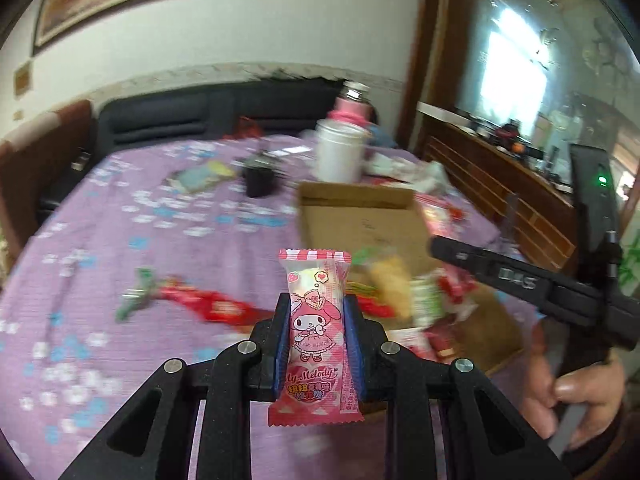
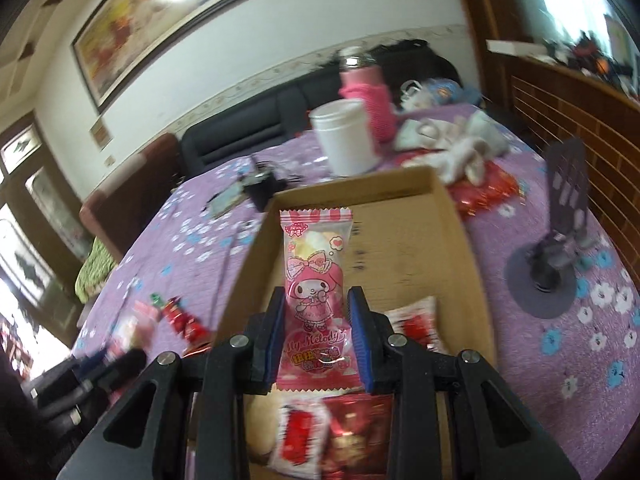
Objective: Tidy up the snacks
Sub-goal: 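Carry both pink My Melody packets over the cardboard tray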
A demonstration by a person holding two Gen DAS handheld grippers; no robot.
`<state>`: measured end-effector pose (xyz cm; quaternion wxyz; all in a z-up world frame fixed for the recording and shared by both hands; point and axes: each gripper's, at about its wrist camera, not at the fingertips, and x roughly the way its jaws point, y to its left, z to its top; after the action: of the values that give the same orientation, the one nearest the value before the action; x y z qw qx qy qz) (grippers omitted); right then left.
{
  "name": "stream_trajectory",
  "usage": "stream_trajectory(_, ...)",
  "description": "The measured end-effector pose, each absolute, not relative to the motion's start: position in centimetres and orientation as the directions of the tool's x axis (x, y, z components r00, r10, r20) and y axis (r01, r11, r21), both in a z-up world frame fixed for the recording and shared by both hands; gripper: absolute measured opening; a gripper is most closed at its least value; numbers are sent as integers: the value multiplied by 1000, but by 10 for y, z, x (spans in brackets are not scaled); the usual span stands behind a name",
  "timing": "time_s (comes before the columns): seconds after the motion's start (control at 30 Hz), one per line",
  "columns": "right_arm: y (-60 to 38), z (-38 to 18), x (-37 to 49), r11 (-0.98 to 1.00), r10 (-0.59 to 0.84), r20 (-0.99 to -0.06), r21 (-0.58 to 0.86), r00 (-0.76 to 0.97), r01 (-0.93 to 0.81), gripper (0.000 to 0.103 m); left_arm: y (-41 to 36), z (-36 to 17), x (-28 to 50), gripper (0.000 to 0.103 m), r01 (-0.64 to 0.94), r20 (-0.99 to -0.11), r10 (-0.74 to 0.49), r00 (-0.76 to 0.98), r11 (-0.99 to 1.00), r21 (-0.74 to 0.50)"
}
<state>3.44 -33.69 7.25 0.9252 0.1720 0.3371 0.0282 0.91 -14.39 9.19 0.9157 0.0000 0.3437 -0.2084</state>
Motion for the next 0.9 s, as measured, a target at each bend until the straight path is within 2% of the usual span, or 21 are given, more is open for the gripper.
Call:
stream_trajectory(0.23,-357,48,48,930,122,-704,327,700,167,29,-204,66,23,25,429,-674,-433,599,884,-186)
stream_trajectory(0.33,-354,39,53,937,107,-736,299,668,180,29,-211,54,21,25,431,-678,-399,617,892,-133)
stream_trajectory(0.5,-343,35,55,957,65,-755,232,653,173,29,-201,40,29,25,417,-701,-391,597,897,-145)
stream_trajectory(0.9,-336,33,55,965,43,-752,202,658,167,31,-198,31,30,25,418,-705,-376,601,900,-124)
